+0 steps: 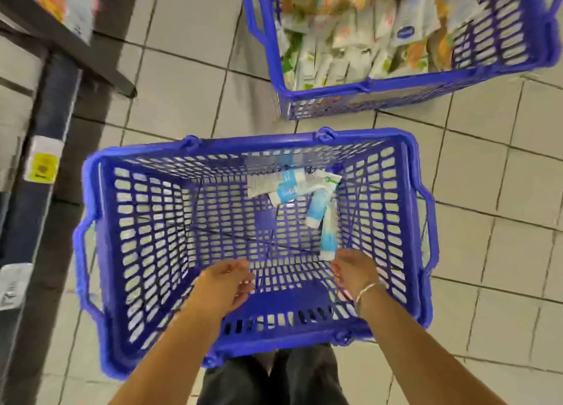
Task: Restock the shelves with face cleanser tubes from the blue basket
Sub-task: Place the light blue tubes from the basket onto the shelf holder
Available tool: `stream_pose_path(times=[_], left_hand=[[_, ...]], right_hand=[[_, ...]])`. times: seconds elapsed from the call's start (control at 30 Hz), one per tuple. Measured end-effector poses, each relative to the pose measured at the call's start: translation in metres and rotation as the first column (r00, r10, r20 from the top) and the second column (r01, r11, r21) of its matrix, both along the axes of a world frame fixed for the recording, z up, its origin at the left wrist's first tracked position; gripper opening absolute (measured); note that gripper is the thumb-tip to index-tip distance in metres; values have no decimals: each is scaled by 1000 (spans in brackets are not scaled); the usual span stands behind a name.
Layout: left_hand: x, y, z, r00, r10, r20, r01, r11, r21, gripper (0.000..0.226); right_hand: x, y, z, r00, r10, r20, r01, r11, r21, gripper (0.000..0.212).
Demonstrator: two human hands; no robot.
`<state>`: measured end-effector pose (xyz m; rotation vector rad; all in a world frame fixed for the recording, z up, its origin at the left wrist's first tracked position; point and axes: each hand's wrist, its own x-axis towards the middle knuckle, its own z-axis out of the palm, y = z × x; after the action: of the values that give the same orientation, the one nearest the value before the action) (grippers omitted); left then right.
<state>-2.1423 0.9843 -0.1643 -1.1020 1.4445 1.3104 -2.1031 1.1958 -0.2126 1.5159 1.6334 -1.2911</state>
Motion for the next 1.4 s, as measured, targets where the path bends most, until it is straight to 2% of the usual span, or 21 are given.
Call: stream_pose_path(times=[0.07,0.17,0.3,0.43,0.5,0.63,0.7,0.8,0.87,0.97,1.1,1.23,1.4], left_hand=[[-2,10,-44,999,30,15,-31,1000,7,18],[-14,24,-106,999,51,4,-51,999,7,13],[-38,44,-174,994,107,-14,-107,994,-22,3],[-61,73,-216,979,206,-10,-205,978,38,14],[-69,93,-230,964,264,21,-265,960,90,15],[-78,123,-247,910,387,147,-410,892,191,22],[-82,126,-253,844,494,209,-530,829,177,26],[-88,128,-259,750,609,260,-652,748,128,29],[-93,135,-259,728,623,284,-673,729,125,27],[-100,147,-258,691,666,282,-711,696,100,23],[-108,157,-256,690,683,238,-717,691,94,25],[-115,154,-259,695,685,217,-718,678,159,23],[-102,143,-267,723,674,151,-690,704,167,24]], right_hand=[[-3,11,-46,995,96,1,-96,991,92,17],[-9,27,-109,968,250,3,-243,936,253,21],[-13,26,-179,893,432,123,-449,843,298,37],[0,16,-221,876,437,205,-481,825,296,62],[7,17,-232,912,375,168,-409,867,286,58],[11,9,-235,999,42,7,-43,975,217,44],[9,1,-233,992,-123,-27,125,985,115,38],[8,-3,-224,957,-289,-11,289,957,-25,30],[10,1,-217,952,-305,-17,303,950,-73,29],[9,8,-210,972,-229,-54,223,970,-97,26],[0,15,-211,968,-235,-90,227,970,-88,27],[3,23,-216,962,-253,-106,246,967,-73,25],[5,24,-219,958,-260,-119,252,964,-80,26]])
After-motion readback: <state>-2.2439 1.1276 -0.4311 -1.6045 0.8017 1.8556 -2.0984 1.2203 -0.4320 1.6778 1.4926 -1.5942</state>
